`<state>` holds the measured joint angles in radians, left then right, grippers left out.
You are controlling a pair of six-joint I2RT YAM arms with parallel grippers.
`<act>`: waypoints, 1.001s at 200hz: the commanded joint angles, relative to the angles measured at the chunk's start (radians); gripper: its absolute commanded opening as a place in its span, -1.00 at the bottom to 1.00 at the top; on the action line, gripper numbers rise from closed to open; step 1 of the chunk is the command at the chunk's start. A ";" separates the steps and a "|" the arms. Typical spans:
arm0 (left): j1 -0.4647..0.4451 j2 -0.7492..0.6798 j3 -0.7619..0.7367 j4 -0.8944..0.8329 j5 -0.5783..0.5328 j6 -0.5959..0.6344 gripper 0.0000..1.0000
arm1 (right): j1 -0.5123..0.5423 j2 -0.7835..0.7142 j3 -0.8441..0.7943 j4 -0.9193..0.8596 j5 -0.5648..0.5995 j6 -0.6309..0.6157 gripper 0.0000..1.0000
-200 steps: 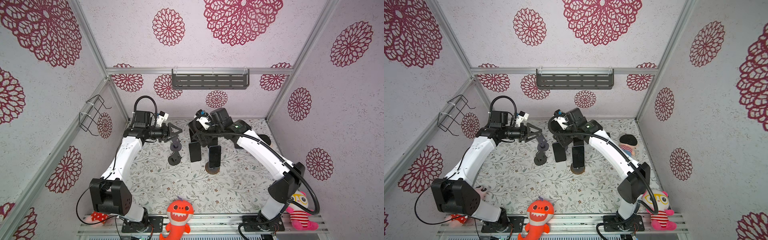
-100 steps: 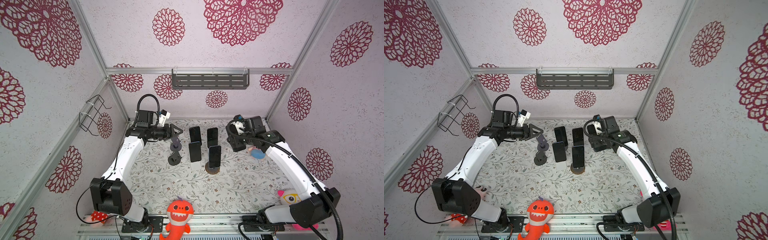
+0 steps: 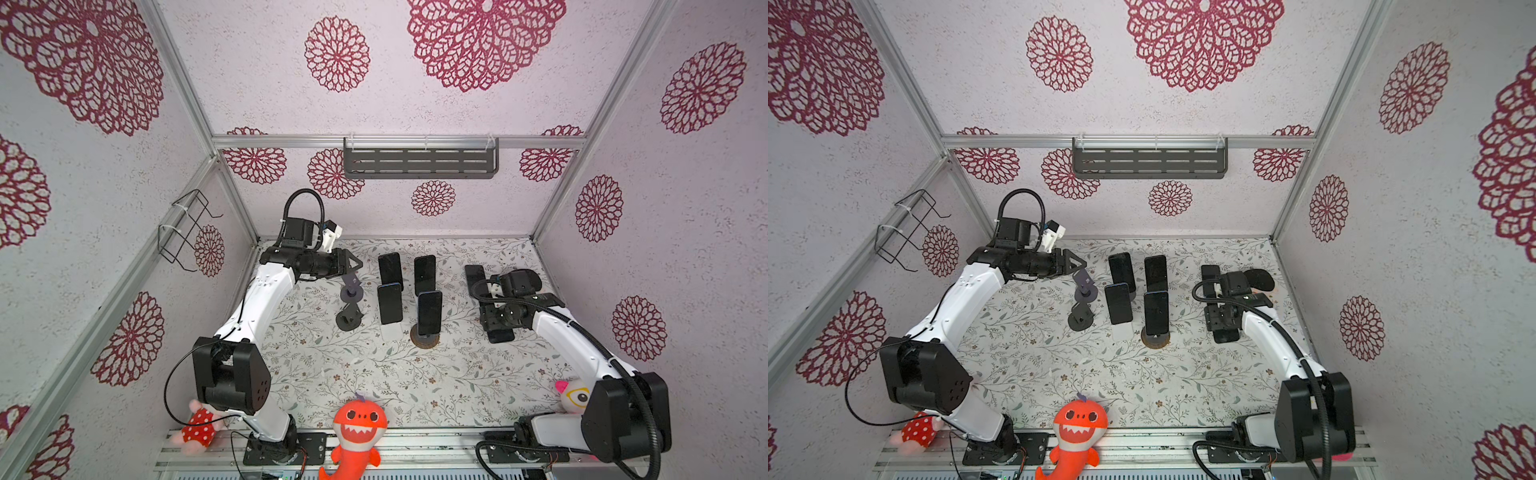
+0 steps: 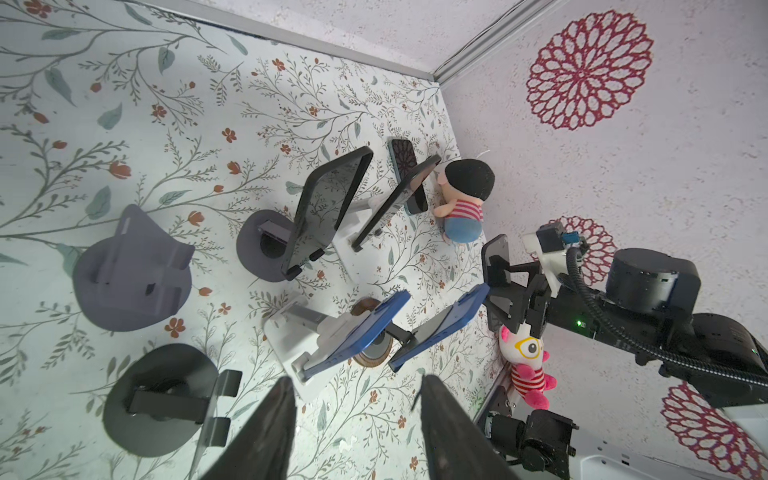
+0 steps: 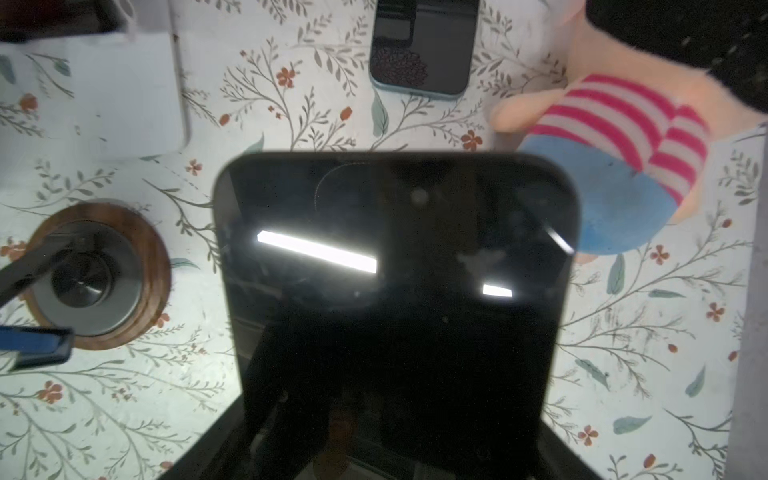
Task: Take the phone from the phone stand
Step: 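Carry the black phone with the right gripper toward the first flat phone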
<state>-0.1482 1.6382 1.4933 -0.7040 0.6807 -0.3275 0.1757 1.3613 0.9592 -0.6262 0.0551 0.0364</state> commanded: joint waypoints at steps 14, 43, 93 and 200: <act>-0.006 0.000 -0.079 0.057 -0.034 0.022 0.03 | -0.057 0.099 0.012 0.104 -0.054 -0.017 -1.00; -0.033 -0.003 -0.084 0.040 -0.094 0.057 0.02 | -0.095 0.208 0.057 0.099 -0.099 -0.027 -1.00; -0.035 -0.008 -0.085 0.032 -0.110 0.070 0.03 | -0.105 0.375 0.156 0.086 -0.151 -0.023 -1.00; -0.034 0.004 -0.072 0.005 -0.121 0.087 0.05 | -0.111 0.497 0.242 0.096 -0.153 -0.029 -0.48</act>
<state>-0.1810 1.6386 1.4033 -0.6945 0.5655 -0.2615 0.0700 1.8511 1.1782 -0.5339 -0.0799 0.0181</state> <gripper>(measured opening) 0.524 0.743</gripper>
